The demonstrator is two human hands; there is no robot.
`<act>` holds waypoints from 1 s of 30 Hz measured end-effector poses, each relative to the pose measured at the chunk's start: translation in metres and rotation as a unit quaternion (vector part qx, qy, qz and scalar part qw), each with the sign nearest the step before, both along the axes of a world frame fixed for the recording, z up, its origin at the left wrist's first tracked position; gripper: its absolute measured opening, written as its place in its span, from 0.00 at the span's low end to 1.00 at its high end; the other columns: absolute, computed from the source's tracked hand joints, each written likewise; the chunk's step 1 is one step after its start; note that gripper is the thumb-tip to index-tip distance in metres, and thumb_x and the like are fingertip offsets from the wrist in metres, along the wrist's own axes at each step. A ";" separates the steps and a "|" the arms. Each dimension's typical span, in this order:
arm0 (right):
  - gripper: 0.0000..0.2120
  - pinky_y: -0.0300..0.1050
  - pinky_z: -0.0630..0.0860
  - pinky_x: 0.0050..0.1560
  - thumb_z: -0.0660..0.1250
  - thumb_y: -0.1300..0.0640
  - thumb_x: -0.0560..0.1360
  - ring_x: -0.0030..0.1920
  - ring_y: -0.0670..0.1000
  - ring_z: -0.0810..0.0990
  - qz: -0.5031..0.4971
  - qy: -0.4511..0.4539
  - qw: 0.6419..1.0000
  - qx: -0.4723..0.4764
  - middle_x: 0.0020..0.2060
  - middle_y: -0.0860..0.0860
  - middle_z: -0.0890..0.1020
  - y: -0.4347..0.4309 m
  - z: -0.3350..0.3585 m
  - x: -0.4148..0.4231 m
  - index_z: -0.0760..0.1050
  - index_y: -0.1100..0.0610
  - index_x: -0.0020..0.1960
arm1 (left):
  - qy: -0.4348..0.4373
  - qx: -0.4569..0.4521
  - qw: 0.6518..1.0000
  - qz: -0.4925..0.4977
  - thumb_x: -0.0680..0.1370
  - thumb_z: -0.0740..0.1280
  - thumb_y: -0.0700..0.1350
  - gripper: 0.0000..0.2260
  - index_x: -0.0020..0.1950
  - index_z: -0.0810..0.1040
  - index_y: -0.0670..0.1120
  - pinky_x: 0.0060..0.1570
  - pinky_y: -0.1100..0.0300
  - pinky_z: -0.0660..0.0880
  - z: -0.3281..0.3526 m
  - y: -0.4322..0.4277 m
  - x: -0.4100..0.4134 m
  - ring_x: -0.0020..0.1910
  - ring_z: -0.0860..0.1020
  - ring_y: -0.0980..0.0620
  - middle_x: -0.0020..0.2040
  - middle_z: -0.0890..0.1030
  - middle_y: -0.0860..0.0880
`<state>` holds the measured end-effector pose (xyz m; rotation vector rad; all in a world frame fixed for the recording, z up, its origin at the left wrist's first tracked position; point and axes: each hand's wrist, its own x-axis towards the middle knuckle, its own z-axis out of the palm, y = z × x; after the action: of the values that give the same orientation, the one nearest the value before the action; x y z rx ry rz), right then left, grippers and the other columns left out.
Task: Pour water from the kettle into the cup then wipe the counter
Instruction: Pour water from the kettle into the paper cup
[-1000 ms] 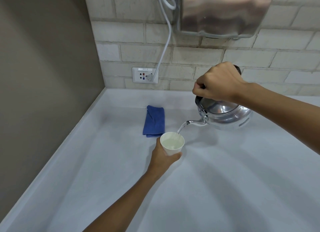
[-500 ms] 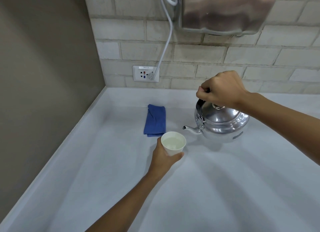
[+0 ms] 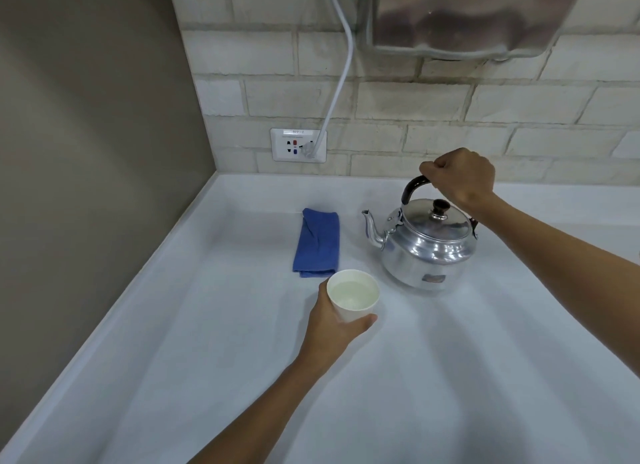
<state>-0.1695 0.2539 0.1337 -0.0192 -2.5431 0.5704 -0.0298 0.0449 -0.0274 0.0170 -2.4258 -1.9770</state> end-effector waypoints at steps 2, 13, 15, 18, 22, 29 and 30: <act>0.20 0.41 0.58 0.26 0.61 0.55 0.67 0.22 0.52 0.59 -0.003 -0.009 1.000 -0.004 0.18 0.51 0.61 -0.003 -0.006 -0.008 0.58 0.56 0.20 | -0.003 -0.002 1.000 0.000 0.62 0.79 0.48 0.35 0.63 0.64 0.53 0.44 0.74 0.68 0.000 0.000 0.000 0.52 0.72 0.60 0.54 0.73 0.57; 0.20 0.41 0.56 0.27 0.61 0.55 0.67 0.25 0.54 0.60 0.004 -0.036 0.999 0.016 0.19 0.52 0.60 -0.011 -0.018 -0.042 0.57 0.57 0.21 | -0.006 -0.021 1.000 0.004 0.62 0.78 0.48 0.35 0.63 0.63 0.55 0.45 0.73 0.69 0.001 0.000 0.001 0.52 0.72 0.63 0.52 0.72 0.62; 0.20 0.41 0.56 0.27 0.61 0.56 0.67 0.24 0.54 0.59 0.005 -0.035 0.999 0.019 0.18 0.52 0.59 -0.013 -0.018 -0.044 0.57 0.57 0.21 | -0.007 -0.017 1.000 0.003 0.62 0.78 0.48 0.35 0.64 0.63 0.54 0.48 0.71 0.68 0.001 0.000 0.000 0.53 0.72 0.61 0.54 0.73 0.59; 0.20 0.41 0.55 0.26 0.61 0.56 0.67 0.23 0.53 0.58 0.012 -0.036 0.999 0.022 0.18 0.51 0.59 -0.016 -0.020 -0.047 0.56 0.56 0.20 | -0.008 -0.017 1.000 0.003 0.62 0.78 0.47 0.35 0.63 0.63 0.54 0.49 0.70 0.69 0.002 0.000 0.001 0.53 0.72 0.60 0.54 0.72 0.59; 0.21 0.41 0.55 0.26 0.61 0.56 0.67 0.23 0.52 0.57 0.011 -0.041 0.999 0.020 0.18 0.51 0.59 -0.017 -0.023 -0.049 0.56 0.56 0.20 | -0.009 -0.021 1.000 0.005 0.62 0.78 0.48 0.35 0.63 0.63 0.56 0.51 0.69 0.68 0.002 0.001 0.000 0.53 0.71 0.60 0.53 0.72 0.61; 0.21 0.40 0.55 0.26 0.61 0.56 0.67 0.22 0.52 0.56 -0.009 -0.035 0.999 0.020 0.18 0.51 0.58 -0.012 -0.027 -0.055 0.56 0.56 0.20 | -0.009 -0.021 1.000 0.001 0.62 0.78 0.49 0.35 0.62 0.63 0.57 0.52 0.68 0.68 0.000 0.001 0.000 0.52 0.71 0.62 0.52 0.71 0.63; 0.21 0.40 0.55 0.27 0.61 0.56 0.68 0.22 0.52 0.57 -0.009 -0.037 0.999 0.021 0.18 0.51 0.59 -0.011 -0.027 -0.055 0.56 0.56 0.20 | -0.011 -0.020 1.000 0.001 0.62 0.78 0.49 0.35 0.62 0.63 0.58 0.50 0.69 0.68 -0.001 0.001 0.000 0.52 0.71 0.62 0.52 0.71 0.63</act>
<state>-0.2244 0.2427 0.1068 -0.0503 -2.6240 0.5177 -0.0302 0.0456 -0.0280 0.0411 -2.4765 -1.9364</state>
